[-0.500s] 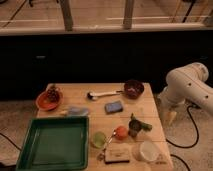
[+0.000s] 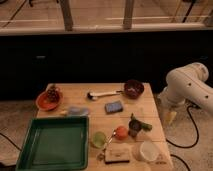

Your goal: Place sponge in tray

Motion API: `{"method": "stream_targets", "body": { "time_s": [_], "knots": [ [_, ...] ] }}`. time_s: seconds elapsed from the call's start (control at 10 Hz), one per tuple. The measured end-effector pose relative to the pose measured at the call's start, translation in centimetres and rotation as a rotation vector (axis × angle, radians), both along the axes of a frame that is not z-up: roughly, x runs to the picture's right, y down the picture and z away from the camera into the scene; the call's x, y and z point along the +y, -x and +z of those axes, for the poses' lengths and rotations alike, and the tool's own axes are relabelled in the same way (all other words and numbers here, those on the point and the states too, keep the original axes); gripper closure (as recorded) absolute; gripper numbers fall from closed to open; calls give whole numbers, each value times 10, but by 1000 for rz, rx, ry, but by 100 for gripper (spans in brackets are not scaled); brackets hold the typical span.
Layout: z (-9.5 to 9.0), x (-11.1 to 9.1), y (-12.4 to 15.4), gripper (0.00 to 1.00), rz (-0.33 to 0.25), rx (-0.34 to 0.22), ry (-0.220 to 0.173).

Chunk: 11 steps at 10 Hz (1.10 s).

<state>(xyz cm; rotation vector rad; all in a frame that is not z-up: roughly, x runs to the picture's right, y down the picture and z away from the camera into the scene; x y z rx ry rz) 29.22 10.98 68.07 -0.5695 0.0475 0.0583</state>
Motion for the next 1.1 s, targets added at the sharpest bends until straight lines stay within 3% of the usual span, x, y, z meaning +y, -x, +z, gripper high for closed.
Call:
{"method": "stream_targets", "body": {
  "time_s": [0.9, 1.1],
  "knots": [
    [1, 0, 0, 20, 1, -1, 1],
    [11, -4, 19, 20, -5, -22, -6]
  ]
}}
